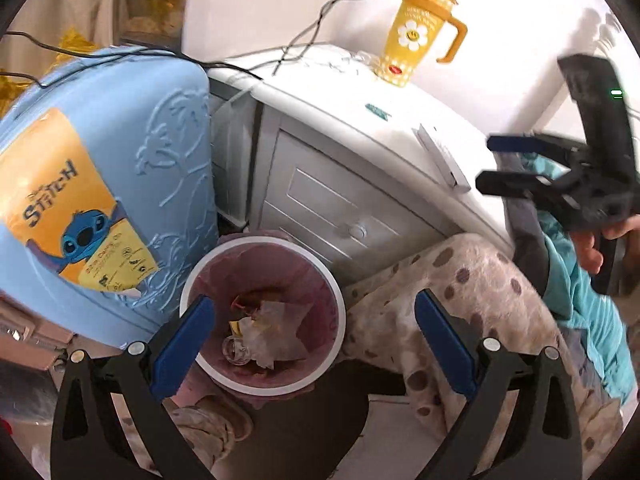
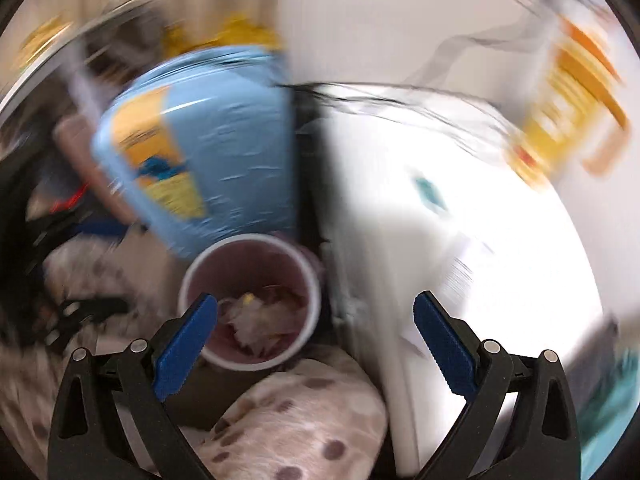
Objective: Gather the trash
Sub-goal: 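Move the right gripper to the white box and close on it, then grasp the small teal-labelled packet with the left gripper while the right gripper holds the box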
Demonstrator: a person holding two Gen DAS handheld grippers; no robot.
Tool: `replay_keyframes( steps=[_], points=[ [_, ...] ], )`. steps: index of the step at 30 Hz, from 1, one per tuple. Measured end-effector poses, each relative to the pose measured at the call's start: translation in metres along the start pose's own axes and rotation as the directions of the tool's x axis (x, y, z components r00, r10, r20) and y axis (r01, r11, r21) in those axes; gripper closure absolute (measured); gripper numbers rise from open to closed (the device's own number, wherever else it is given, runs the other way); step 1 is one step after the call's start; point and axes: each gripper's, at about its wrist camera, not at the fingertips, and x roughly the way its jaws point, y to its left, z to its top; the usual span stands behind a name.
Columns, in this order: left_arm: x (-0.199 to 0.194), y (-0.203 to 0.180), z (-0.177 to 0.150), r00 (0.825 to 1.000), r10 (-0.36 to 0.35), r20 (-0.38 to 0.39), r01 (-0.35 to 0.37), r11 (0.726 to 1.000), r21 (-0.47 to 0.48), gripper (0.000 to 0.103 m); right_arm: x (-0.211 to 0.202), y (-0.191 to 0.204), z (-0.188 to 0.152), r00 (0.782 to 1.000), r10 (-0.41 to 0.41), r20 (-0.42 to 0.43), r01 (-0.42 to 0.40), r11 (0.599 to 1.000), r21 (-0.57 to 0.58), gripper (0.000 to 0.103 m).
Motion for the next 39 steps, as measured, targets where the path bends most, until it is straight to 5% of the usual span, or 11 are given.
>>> replay_keyframes(
  steps=[6, 11, 19, 25, 28, 39],
  points=[
    [-0.018, -0.007, -0.005, 0.997, 0.055, 0.054, -0.052, 0.997, -0.057, 0.005, 0.024, -0.049, 0.009, 0.992, -0.112, -0.064, 0.124, 0.959, 0.254, 0.026],
    [-0.025, -0.011, -0.008, 0.996, 0.06, 0.065, -0.055, 0.996, -0.075, 0.005, 0.056, -0.064, 0.022, 0.972, -0.195, -0.131, 0.224, 0.936, 0.272, 0.048],
    [-0.022, -0.012, -0.013, 0.996, 0.083, 0.046, -0.08, 0.995, -0.057, 0.005, 0.077, -0.064, 0.018, 0.944, -0.271, -0.186, 0.315, 0.906, 0.281, 0.051],
    [-0.02, -0.011, -0.013, 0.996, 0.076, 0.039, -0.073, 0.995, -0.064, 0.005, 0.082, -0.069, 0.012, 0.938, -0.276, -0.209, 0.332, 0.888, 0.319, 0.058],
    [-0.019, -0.009, -0.013, 0.996, 0.081, 0.04, -0.078, 0.994, -0.072, 0.005, 0.082, -0.07, 0.012, 0.943, -0.266, -0.2, 0.321, 0.886, 0.333, 0.072],
    [-0.018, -0.02, -0.004, 0.996, 0.088, 0.028, -0.087, 0.996, -0.021, 0.005, 0.052, -0.075, 0.01, 0.965, -0.24, -0.108, 0.263, 0.892, 0.369, 0.074]
  ],
)
